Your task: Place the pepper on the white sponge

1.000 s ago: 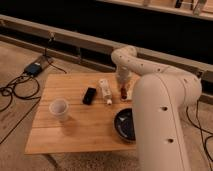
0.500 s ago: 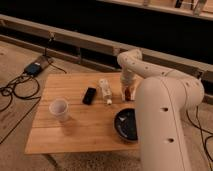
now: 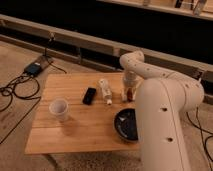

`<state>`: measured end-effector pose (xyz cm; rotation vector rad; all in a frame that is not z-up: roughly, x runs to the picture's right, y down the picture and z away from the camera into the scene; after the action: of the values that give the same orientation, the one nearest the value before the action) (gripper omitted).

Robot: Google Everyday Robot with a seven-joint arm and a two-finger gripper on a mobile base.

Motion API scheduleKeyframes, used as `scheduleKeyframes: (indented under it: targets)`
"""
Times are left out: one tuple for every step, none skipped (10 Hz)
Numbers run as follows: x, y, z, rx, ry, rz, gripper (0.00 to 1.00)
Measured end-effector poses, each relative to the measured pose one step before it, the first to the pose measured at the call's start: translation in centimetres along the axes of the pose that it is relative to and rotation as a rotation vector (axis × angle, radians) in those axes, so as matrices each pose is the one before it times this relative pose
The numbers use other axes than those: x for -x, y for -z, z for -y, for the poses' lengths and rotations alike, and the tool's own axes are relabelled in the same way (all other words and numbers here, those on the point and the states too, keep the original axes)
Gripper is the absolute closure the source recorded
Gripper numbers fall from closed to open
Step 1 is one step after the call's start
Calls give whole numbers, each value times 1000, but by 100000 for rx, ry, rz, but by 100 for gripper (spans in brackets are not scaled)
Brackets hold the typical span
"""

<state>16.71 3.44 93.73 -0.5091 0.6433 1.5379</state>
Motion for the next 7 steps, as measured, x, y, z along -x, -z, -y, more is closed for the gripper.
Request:
scheduleKeyframes:
  targets:
    - [-6,-74,-5,-10,132,-65,61]
    - [25,-86,-151,232,236,146,51]
    - [4,-75,-155,321,160,205,37]
    - [2,-36,-46,115,63,92,32]
    - [55,39,-16,94,-76,370,22]
    - [45,25,36,-48,-280,247,20]
    - [108,91,43,-70,-319,477,20]
